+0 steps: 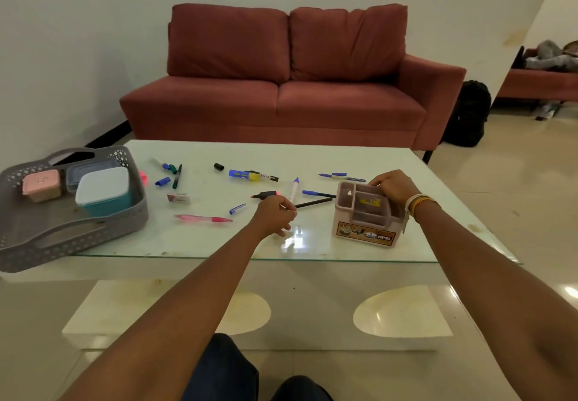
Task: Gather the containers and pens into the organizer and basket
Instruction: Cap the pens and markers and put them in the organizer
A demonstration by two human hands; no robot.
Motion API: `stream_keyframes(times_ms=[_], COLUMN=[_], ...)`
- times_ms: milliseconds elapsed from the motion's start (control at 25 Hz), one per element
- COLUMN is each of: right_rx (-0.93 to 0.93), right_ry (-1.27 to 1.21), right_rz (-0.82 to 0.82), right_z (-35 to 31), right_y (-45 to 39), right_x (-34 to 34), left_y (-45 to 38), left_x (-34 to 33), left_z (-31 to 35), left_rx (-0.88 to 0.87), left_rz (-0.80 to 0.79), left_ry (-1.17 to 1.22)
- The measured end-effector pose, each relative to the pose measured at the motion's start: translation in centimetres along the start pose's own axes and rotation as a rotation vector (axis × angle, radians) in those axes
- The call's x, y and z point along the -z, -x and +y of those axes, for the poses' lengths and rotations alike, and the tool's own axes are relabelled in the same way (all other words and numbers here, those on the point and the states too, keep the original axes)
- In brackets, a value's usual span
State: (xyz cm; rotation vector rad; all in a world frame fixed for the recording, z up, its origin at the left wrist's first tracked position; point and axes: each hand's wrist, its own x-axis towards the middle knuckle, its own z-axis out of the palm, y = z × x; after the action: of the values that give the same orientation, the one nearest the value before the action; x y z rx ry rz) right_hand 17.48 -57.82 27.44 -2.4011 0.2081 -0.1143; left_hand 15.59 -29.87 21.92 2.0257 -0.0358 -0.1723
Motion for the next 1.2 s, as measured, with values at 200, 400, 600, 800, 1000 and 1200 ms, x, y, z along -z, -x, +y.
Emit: stream_keyframes(times_ms=[200,400,600,800,1000,1200], right_rx=[-0.076,-0.047,-0.074,-0.11,-0.122,-0.091], right_ry=[0.218,0.401,0.663,0.785,0.606,-0.329], right_rz=[-0.022,-0.057,-0.251,-0.307,-0.208,-0.071], right_z=[0.1,-2.3,-2.6,-1.9,-2.8,-9.6], right_y=[-2.6,-6.6,-9.9,-11.9,-12.1,-9.4], right_x=[1.0,-0.8,-3.8,-4.7,-4.5,-5.0], left_y=[-2.6,-6.2,-9.2,-11.8,-11.9,-8.5], left_x=[0.3,-0.8,-2.0,-2.6,-2.5,0.6], left_z=[-0.5,0.0,0.8,1.2,1.8,1.4], left_rx=[-0.083,-0.156,-0.211,-0.079,-0.051,-0.15], left_rz=[0.185,0.333,0.286,0.163,0.206,0.329], left_ry=[-0.114,-0.298,-0.556,-0.701,-0.641,-0.305])
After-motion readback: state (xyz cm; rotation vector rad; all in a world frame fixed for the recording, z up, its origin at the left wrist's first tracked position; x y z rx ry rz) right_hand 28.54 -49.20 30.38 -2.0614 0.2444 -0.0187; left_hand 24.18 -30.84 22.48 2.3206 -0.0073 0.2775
